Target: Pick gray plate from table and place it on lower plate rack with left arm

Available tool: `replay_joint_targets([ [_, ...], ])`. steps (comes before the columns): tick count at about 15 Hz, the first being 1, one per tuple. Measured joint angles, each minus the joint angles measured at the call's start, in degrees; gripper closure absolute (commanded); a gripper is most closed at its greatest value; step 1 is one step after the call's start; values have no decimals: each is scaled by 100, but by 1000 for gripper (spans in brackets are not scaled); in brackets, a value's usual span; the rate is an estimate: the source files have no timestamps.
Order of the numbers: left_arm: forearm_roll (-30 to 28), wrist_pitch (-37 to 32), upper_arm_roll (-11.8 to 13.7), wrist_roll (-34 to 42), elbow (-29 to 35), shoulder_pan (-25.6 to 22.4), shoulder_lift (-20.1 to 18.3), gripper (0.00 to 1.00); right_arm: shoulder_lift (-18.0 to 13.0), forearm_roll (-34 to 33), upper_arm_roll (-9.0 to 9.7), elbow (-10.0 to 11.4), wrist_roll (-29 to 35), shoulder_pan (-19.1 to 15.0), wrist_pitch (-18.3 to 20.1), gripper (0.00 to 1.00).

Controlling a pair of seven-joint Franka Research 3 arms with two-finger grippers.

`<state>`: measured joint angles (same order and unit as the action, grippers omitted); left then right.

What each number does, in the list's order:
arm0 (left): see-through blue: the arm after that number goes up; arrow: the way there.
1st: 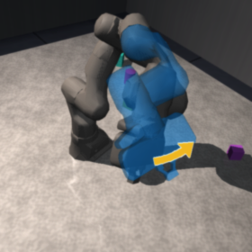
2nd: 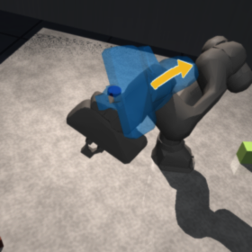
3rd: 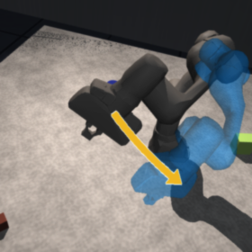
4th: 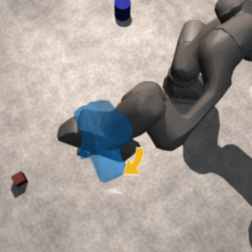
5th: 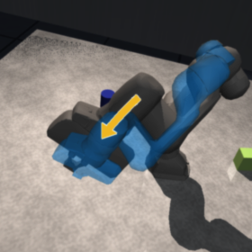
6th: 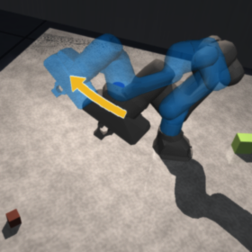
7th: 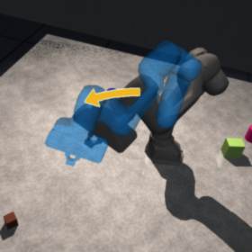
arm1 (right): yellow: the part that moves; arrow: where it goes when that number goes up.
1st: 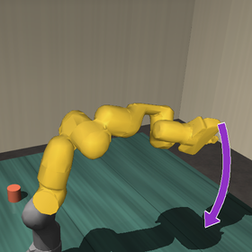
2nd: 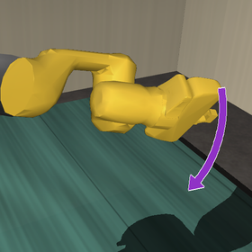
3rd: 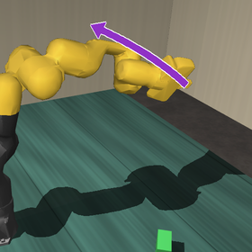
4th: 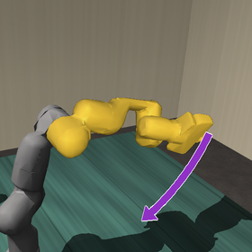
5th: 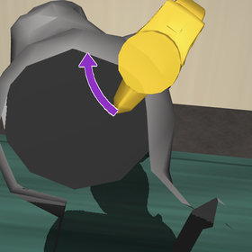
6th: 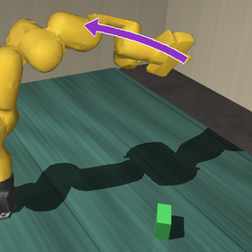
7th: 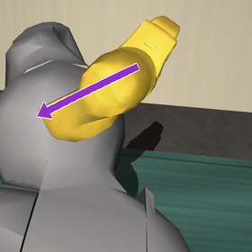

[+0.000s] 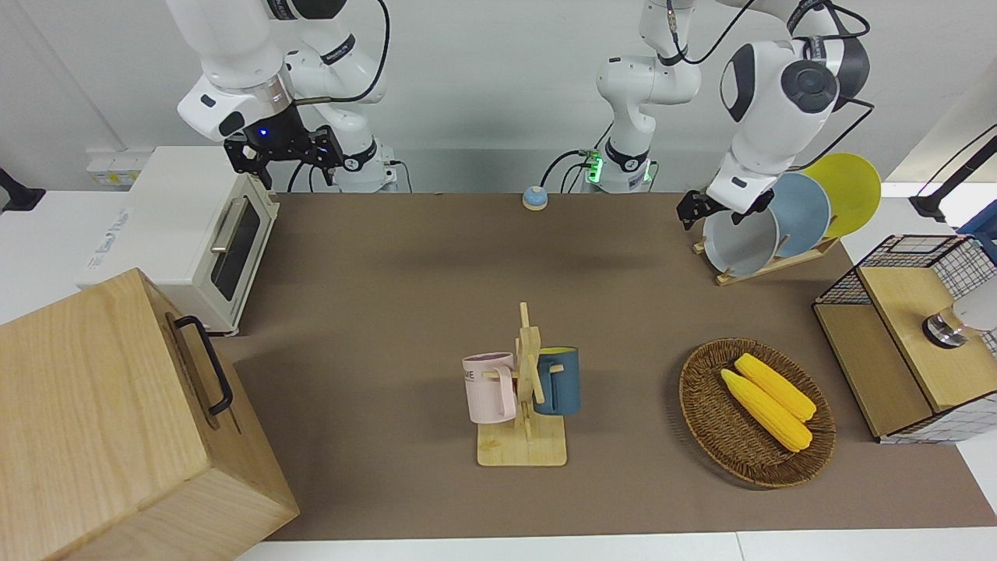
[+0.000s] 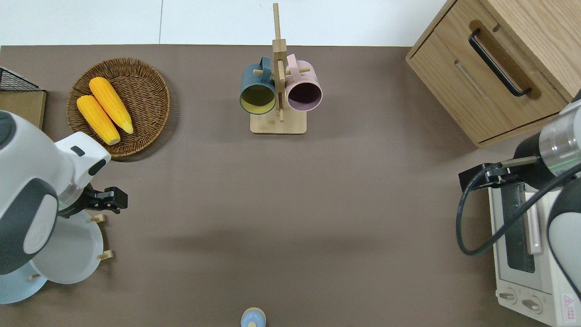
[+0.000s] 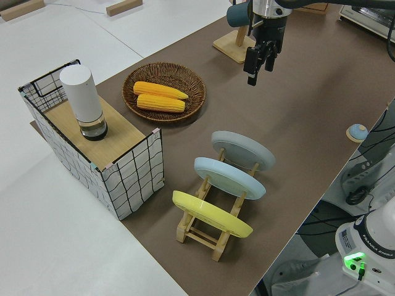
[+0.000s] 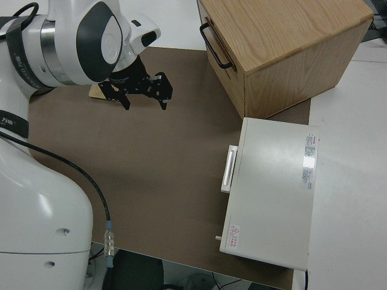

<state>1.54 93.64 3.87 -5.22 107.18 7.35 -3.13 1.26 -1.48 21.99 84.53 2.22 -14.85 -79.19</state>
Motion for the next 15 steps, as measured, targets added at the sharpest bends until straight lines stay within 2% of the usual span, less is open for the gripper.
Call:
replay_joint_targets([
  [3,-340,13,49,132,-250,-20,-75,7,0,0,0,0,0,0,0,17],
  [9,-365,17,0,171,-816,-17,-135,7,0,0,0,0,0,0,0,17],
  [15,-378,8,-27,172,-1021,-6,-124,7,0,0,0,0,0,0,0,17],
])
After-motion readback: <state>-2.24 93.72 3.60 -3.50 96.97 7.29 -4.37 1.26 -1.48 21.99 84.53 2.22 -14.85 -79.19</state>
